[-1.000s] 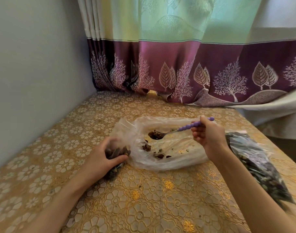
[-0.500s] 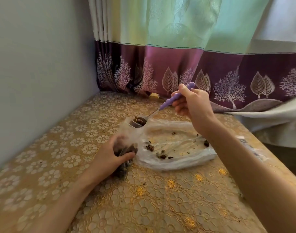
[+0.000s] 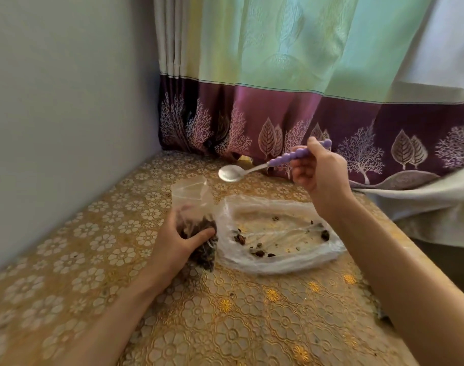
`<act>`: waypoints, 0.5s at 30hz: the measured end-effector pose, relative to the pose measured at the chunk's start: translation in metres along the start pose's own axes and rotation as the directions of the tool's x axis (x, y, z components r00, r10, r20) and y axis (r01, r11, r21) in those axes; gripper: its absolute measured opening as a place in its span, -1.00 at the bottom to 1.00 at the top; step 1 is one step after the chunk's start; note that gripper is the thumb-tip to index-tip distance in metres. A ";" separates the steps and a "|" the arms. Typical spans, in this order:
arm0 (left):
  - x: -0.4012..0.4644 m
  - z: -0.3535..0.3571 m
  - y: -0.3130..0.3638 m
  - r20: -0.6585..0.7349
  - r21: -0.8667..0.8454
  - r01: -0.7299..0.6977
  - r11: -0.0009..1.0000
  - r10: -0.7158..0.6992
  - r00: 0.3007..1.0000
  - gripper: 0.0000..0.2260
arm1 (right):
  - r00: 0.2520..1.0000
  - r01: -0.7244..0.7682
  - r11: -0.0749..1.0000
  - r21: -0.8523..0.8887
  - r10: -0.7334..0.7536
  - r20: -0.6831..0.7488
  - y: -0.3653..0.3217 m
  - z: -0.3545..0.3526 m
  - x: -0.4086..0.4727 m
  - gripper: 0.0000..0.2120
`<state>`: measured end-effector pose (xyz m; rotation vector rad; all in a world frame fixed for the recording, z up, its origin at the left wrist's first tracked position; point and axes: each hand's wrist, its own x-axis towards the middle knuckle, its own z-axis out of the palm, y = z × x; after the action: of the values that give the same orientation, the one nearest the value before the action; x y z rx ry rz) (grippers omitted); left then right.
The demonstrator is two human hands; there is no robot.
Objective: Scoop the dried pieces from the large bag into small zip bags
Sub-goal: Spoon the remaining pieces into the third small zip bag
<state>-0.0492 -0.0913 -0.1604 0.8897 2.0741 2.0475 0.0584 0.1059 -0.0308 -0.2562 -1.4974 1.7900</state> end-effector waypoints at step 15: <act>-0.001 0.001 -0.011 0.057 0.166 -0.087 0.982 0.079 0.995 -0.49 | 0.969 -0.030 0.782 -0.622 -0.130 -0.210 0.045 -0.094 -0.015 -0.69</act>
<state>-0.0515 -0.0898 -0.1713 1.0584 2.2455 1.8881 0.1053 0.1657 -0.1032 -0.7305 -1.8493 1.1093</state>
